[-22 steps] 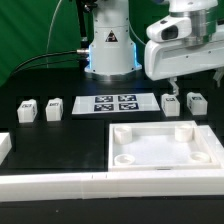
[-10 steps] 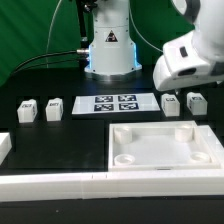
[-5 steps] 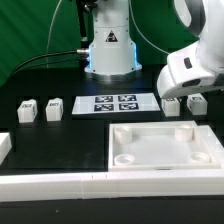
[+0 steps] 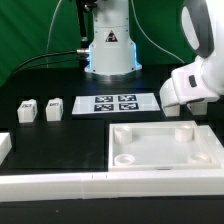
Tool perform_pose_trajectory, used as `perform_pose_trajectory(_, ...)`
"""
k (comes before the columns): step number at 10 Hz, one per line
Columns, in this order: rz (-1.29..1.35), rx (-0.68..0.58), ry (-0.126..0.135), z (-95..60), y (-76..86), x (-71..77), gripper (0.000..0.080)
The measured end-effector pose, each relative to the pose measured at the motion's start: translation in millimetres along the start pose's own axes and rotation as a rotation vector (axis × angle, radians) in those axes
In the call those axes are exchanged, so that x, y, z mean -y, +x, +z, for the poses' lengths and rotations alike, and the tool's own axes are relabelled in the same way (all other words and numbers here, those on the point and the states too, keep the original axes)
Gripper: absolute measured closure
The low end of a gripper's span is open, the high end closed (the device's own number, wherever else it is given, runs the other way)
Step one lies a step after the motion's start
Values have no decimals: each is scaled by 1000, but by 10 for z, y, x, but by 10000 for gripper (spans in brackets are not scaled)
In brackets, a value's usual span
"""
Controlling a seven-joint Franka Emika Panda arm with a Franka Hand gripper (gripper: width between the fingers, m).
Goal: Assemble one leg
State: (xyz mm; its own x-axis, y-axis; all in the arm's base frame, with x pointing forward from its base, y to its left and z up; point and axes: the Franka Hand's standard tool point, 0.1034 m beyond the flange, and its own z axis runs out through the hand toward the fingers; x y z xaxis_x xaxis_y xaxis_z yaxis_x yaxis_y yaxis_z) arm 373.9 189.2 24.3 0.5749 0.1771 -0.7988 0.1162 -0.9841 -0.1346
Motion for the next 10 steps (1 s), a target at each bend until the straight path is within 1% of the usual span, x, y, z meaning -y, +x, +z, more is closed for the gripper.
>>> perform_pose_trajectory(2,-2,-1,-1,14,11,10,151)
perform_pose_trajectory(4,-2,-12,5,67,75,-24,151)
perform_pose_trajectory(6,3,-21,7,108,102,-47,151)
perform_pose_trajectory(8,3,-26,7,108,113,-46,151)
perform_pose_trajectory(9,3,-26,7,108,113,-45,277)
perform_pose_trajectory(10,3,-26,7,108,113,-45,277)
